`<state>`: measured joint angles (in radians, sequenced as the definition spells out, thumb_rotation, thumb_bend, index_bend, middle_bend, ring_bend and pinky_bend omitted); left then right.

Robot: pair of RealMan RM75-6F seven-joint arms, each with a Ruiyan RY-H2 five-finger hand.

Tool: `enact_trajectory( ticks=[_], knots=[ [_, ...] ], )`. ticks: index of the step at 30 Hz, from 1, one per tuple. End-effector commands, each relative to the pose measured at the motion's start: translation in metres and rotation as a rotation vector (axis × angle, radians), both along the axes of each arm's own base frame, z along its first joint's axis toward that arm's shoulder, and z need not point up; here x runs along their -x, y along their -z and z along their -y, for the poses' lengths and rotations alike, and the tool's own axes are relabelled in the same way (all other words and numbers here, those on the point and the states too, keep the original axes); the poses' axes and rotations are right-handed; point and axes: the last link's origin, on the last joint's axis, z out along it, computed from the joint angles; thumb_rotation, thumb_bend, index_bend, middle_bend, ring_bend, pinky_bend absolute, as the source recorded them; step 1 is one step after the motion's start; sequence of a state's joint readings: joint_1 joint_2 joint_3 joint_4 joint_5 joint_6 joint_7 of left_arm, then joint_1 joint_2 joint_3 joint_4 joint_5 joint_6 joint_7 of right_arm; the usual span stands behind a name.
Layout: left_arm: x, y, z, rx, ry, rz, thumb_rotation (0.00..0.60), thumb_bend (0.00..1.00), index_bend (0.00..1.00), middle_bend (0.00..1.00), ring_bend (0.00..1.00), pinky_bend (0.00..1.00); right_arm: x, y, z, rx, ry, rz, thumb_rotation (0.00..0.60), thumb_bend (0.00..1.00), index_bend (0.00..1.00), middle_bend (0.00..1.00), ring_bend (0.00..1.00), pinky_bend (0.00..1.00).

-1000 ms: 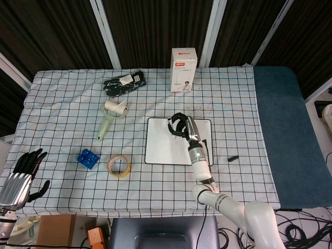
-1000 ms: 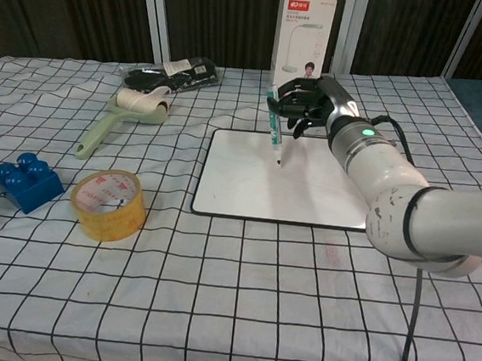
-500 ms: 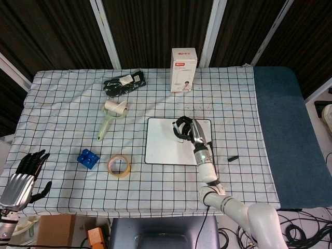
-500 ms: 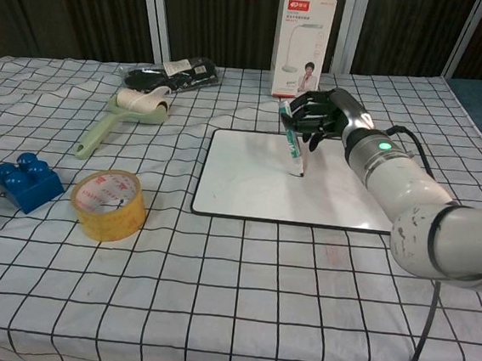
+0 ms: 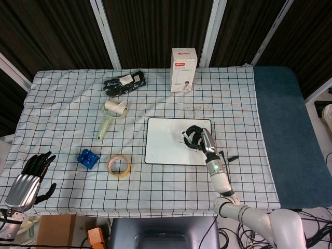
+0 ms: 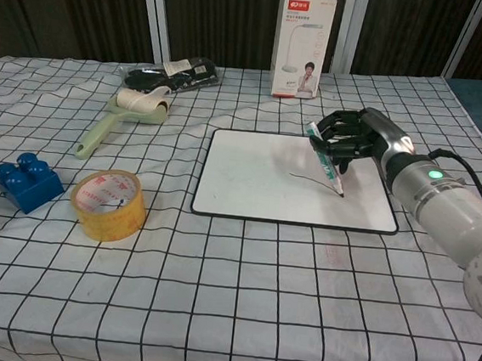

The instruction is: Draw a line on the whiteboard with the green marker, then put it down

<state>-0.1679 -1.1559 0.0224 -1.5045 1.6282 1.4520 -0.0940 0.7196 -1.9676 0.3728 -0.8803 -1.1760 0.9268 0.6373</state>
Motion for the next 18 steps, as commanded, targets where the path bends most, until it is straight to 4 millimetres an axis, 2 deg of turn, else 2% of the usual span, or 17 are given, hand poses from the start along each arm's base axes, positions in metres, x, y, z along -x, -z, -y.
enact_trajectory(
  ticks=[1,5,8,14,18],
  knots=[
    [-0.001,0.001,0.001,0.003,0.005,0.000,0.600,0.40,0.00,0.00,0.00,0.00,0.006,-0.015,-0.012,0.018,-0.012,0.025,0.600,0.39,1.00,0.76,0.68,0.72],
    [-0.001,0.001,0.002,0.002,0.006,0.004,0.600,0.40,0.00,0.00,0.00,0.00,-0.002,-0.030,-0.013,0.050,-0.035,0.067,0.600,0.39,1.00,0.77,0.68,0.73],
    [-0.001,0.000,0.002,-0.002,0.005,0.006,0.600,0.40,0.00,0.00,0.00,0.00,-0.010,-0.035,-0.006,0.077,-0.037,0.078,0.600,0.39,1.00,0.77,0.68,0.73],
    [0.000,-0.002,0.000,-0.005,0.002,0.007,0.600,0.40,0.00,0.00,0.00,0.00,-0.017,-0.030,0.003,0.076,-0.028,0.077,0.600,0.39,1.00,0.77,0.68,0.73],
    [0.001,-0.004,-0.001,-0.012,-0.003,0.012,0.600,0.40,0.00,0.00,0.00,0.00,-0.024,-0.014,0.014,0.061,-0.017,0.036,0.600,0.39,1.00,0.77,0.68,0.73]
  ],
)
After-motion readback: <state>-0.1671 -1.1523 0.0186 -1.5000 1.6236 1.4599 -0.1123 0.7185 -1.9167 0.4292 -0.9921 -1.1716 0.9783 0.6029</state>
